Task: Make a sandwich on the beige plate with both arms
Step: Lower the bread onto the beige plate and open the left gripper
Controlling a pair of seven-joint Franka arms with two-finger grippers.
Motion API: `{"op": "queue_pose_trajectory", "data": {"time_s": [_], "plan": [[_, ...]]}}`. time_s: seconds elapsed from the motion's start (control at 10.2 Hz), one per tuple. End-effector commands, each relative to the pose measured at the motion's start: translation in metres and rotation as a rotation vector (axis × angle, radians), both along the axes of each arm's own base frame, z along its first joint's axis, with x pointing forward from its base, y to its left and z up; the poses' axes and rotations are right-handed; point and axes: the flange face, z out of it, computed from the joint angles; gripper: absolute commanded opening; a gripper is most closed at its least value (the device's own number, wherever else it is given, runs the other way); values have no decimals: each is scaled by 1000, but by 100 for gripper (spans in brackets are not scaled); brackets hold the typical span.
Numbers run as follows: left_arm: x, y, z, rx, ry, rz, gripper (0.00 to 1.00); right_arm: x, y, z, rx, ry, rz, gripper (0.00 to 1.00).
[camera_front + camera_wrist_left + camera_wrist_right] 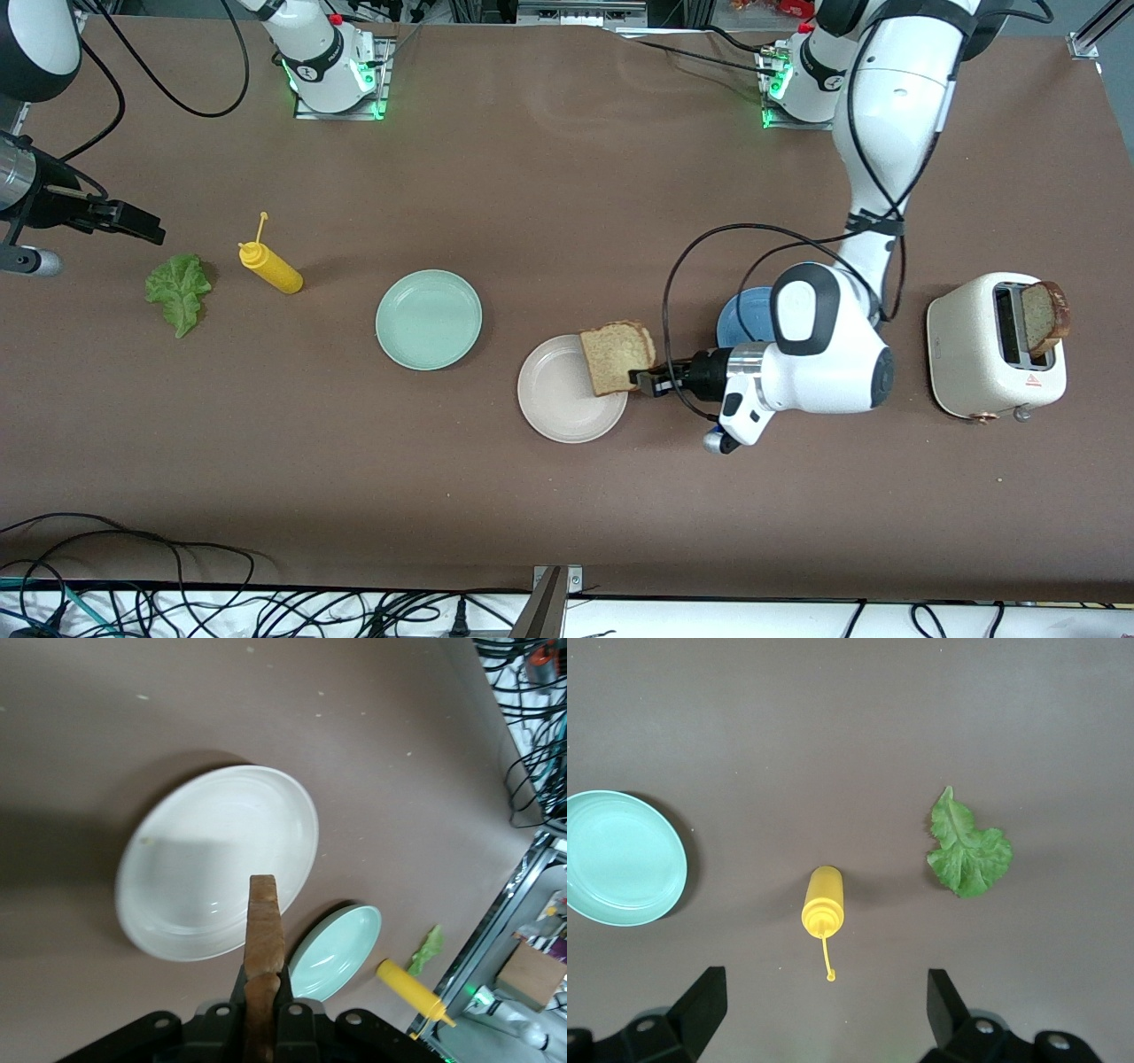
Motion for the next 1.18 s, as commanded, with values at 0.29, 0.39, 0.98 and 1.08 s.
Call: {"op": "queue_pose_trajectory", "data": {"time_s": [0.29,0.39,0.98,1.08], "plan": [[-5,-41,-28,-165,-198,-65,0,-2,-1,4,-12,13,12,100],[-7,-50,-38,-146,-216,-57,0,-3,-2,4,-11,13,12,100],[-11,-57,-64,-124,-270,-65,0,-2,-27,-13,-18,64,-39,100],[-16,-66,-68,-131,-264,-63,0,-2,-34,-17,-14,72,-51,100]]}}
